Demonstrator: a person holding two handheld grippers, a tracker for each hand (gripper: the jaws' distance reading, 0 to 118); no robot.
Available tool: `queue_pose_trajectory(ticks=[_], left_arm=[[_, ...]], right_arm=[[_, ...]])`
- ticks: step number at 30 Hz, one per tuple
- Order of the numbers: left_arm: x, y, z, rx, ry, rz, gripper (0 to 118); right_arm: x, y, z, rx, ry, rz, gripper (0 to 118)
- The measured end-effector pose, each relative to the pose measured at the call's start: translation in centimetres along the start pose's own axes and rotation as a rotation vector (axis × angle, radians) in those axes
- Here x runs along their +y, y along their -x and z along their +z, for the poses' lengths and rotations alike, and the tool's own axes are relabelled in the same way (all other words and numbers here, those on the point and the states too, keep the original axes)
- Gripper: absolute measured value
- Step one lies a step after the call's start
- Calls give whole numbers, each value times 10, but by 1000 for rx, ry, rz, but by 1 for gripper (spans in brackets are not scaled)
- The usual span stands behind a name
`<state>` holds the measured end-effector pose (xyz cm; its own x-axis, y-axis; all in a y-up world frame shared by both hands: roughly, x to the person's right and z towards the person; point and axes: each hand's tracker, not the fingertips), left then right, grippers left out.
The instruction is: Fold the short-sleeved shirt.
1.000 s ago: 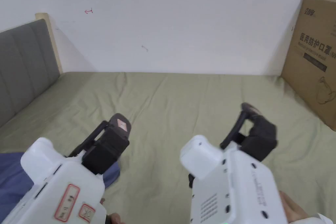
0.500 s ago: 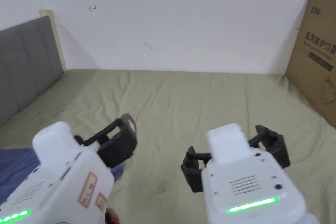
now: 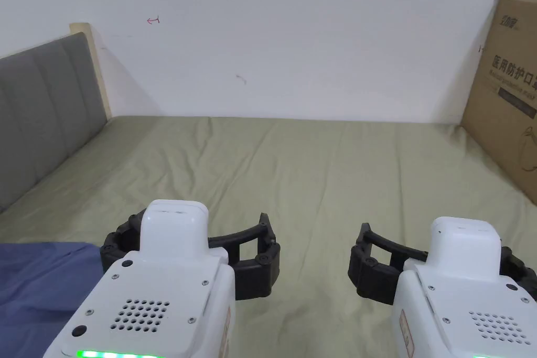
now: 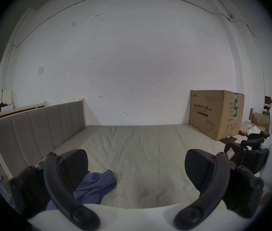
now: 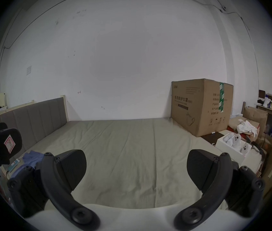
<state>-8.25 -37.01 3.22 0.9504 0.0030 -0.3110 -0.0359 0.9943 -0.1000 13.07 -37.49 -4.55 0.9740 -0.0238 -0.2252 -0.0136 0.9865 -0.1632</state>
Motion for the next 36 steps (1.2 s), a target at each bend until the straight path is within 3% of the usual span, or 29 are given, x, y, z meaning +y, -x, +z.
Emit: queue_pose_trajectory(ticks=[1,2,3,4,5,6,7,8,10,14,22,28,36], left_arm=[[2,0,1,2,9,7,113],[3,0,2,3,16,8,102],[4,0,3,4,23,0,84],[5,-2,3,15,23,-13,84],[5,-4,4,35,18,-36,76],[6,-6,4,61,19,-66,57],[5,-7,4,72,15,-78,31],[5,-8,4,73,11,-85,7],[5,-7,8,49,8,-83,4],[7,-3,10,39,5,-61,0],[8,5,11,57,24,-59,0],[17,39,24,149,12,-45,0],[19,115,72,451,25,-50,0]], right_arm=[[1,1,5,-13,-28,-4,118],[6,4,9,-9,-49,-4,116],[8,6,12,-12,-71,7,110],[10,9,14,-1,-77,33,110],[11,14,16,1,-81,74,107],[10,11,13,-35,-109,94,94],[10,12,13,-49,-118,88,61],[11,10,12,-44,-110,64,13],[14,2,7,28,-56,1,11],[16,7,10,-28,-78,45,1],[22,14,11,51,-79,60,0],[26,49,6,214,-70,98,0],[31,136,15,481,-40,112,0]])
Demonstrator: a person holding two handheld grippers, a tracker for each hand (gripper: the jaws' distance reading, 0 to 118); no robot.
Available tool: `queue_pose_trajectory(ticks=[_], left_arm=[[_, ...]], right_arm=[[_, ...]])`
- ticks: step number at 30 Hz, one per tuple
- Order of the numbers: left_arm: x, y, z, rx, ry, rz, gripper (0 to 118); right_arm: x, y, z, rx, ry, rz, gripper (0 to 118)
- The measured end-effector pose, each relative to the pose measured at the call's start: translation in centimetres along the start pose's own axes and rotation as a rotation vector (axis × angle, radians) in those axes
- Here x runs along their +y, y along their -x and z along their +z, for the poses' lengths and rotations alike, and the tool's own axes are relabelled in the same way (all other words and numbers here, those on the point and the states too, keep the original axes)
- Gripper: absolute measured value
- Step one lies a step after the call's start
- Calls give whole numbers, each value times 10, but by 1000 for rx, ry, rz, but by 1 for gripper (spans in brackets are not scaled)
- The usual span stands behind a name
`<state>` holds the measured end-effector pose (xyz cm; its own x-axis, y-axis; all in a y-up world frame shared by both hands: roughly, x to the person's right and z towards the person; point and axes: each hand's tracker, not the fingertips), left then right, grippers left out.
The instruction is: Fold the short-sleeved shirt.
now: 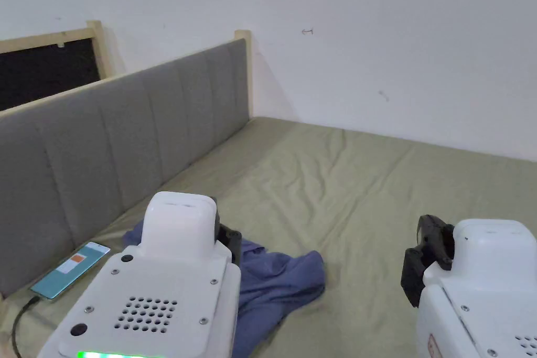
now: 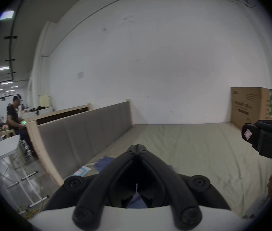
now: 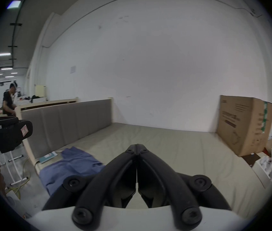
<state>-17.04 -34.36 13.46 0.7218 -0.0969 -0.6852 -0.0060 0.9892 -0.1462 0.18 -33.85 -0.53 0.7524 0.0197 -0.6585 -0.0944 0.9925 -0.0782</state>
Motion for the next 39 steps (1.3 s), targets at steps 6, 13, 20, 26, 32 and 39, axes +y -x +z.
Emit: queue_pose_trajectory(ticks=[6,13,20,26,32,39], left_arm=[[-14,41,-6,131,55,-6,0],[-55,54,-49,79,252,82,0],[-155,56,-156,20,690,283,7],[-179,48,-210,-32,758,266,111],[-194,25,-276,-39,890,194,113],[-221,8,-272,-5,902,135,71]], right_arm=[[-14,28,-12,108,53,34,0],[-31,29,-25,101,135,42,0],[-48,32,-37,95,224,56,0],[-56,38,-52,74,296,52,0],[-68,21,-70,61,371,-5,0],[-83,-2,-78,12,417,12,0]])
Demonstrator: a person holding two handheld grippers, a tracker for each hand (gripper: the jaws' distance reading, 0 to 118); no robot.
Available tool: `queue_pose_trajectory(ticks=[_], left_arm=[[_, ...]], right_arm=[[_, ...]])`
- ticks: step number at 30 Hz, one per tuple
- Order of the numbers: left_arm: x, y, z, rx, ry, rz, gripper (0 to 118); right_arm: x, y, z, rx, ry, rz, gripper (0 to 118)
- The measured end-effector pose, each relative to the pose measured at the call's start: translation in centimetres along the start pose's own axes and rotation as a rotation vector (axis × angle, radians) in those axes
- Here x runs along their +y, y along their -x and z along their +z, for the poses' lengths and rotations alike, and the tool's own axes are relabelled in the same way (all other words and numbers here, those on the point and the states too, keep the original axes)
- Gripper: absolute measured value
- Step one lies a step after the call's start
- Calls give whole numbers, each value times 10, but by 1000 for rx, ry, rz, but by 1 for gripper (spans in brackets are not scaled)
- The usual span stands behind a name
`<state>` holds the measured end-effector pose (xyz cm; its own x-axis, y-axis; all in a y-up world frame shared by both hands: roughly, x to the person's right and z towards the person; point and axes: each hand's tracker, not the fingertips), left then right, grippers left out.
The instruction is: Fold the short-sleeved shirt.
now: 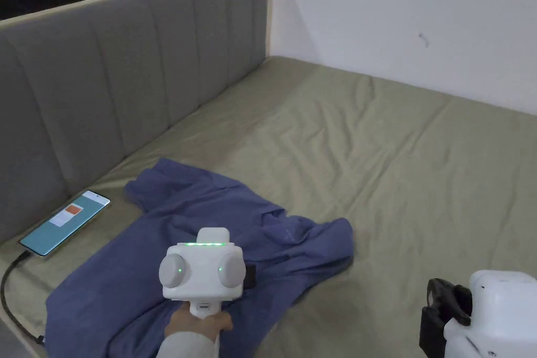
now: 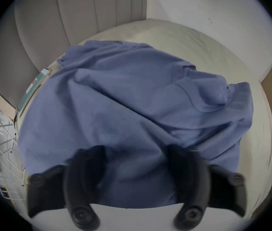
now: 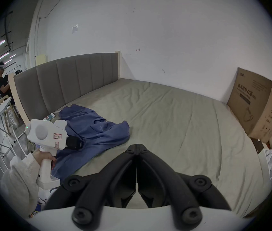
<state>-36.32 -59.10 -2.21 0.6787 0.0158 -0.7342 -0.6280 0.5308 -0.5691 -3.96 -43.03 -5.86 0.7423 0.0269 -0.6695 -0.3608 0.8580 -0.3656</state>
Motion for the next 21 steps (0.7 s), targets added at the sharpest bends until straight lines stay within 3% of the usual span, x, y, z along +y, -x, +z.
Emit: queue_pose_trajectory(ticks=[1,3,4,15,21], left_arm=[[-1,4,3,12,-9,15,56],[1,12,3,39,-5,53,9],[1,16,1,46,0,70,0],[21,50,38,-212,-12,326,0],[58,11,97,-279,-119,203,0]], right_arm=[[0,-3,-3,2,9,-15,0],[-2,-7,-7,10,28,-42,0],[-3,-9,-6,16,29,-52,0],[-4,-40,2,-6,24,-127,0],[-5,-72,21,-51,-13,-206,0]])
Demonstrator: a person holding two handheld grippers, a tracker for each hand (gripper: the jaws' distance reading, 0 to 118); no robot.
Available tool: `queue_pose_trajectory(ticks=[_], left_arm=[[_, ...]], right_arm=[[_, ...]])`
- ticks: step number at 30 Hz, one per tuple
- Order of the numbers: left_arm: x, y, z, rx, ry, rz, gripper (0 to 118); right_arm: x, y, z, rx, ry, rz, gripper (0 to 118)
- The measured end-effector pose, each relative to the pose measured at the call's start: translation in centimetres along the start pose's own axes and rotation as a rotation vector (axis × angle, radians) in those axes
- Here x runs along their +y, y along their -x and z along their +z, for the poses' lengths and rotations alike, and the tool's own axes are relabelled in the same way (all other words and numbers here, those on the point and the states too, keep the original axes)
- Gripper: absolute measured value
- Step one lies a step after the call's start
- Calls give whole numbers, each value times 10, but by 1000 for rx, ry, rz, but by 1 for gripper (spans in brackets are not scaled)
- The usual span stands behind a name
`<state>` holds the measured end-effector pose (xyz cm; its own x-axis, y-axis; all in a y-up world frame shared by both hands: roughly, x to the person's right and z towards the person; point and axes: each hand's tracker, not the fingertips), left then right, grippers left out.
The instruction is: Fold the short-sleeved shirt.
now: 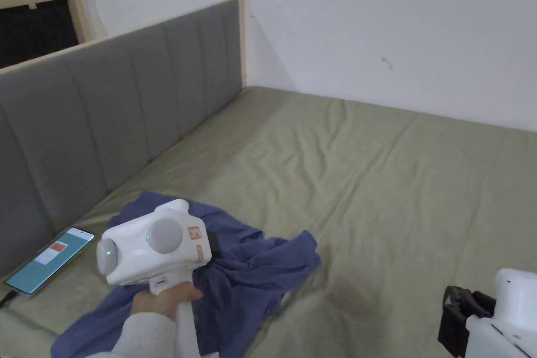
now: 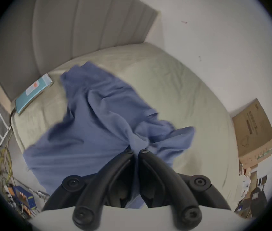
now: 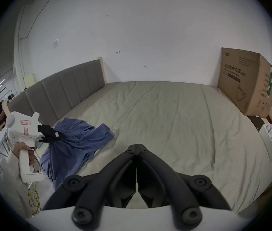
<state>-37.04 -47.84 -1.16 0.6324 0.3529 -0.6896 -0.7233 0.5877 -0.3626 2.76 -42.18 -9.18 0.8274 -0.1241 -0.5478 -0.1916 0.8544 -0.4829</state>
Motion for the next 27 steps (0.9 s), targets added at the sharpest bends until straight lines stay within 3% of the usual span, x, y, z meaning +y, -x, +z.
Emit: queue_pose_trajectory(ticks=[9,15,18,21,23,27], left_arm=[[-5,-177,46,-327,-32,-268,0],[-68,-306,96,-642,5,-538,0],[-111,-339,118,-785,45,-647,0],[-147,-346,119,-897,140,-612,0],[-179,-348,108,-803,93,-716,0],[-252,-341,40,-522,172,-956,0]], right_arm=[[12,-69,50,-120,-104,-159,0],[20,-130,91,-248,-191,-274,0],[22,-156,115,-311,-234,-324,0],[18,-179,136,-377,-270,-370,0],[16,-189,143,-401,-270,-400,0],[3,-204,143,-426,-250,-435,0]])
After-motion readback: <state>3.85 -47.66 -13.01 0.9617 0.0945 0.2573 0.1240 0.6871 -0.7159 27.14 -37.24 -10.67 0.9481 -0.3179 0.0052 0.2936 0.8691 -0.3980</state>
